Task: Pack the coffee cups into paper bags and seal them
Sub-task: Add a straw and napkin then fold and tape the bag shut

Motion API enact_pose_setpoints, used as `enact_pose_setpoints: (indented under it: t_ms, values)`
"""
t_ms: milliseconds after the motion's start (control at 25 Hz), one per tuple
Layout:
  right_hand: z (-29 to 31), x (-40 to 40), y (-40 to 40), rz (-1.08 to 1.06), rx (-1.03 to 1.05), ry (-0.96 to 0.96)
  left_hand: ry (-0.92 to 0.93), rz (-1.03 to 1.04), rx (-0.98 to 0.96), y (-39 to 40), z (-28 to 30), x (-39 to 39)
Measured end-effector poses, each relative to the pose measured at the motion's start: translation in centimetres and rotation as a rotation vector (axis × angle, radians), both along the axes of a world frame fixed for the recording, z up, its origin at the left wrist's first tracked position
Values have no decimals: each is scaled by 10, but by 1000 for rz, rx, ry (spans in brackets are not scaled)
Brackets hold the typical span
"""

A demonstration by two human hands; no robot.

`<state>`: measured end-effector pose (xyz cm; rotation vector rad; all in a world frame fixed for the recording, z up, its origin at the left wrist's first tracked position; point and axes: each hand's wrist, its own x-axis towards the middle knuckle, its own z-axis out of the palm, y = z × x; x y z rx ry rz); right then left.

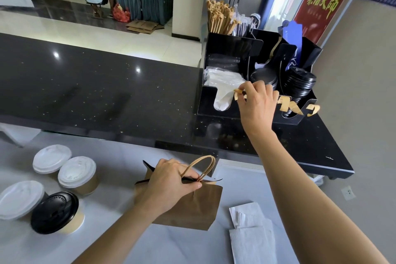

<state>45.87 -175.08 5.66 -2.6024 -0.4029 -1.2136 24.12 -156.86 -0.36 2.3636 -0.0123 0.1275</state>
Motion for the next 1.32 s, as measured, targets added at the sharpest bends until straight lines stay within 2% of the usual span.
enact_pose_setpoints:
  t_ms: [480,880,1200,1320]
  values:
    - [-2,0,-15,109,-19,-60,12,18,9,-1,-1,-1]
    - [5,6,-17,124,-152,-8,29,50,-13,-1,-3,0]
    - [15,-3,-28,186,-285,153,40,42,19,-1,-4,2]
    - [14,-2,-29,173,-302,130,49,42,25,-2,-2,1]
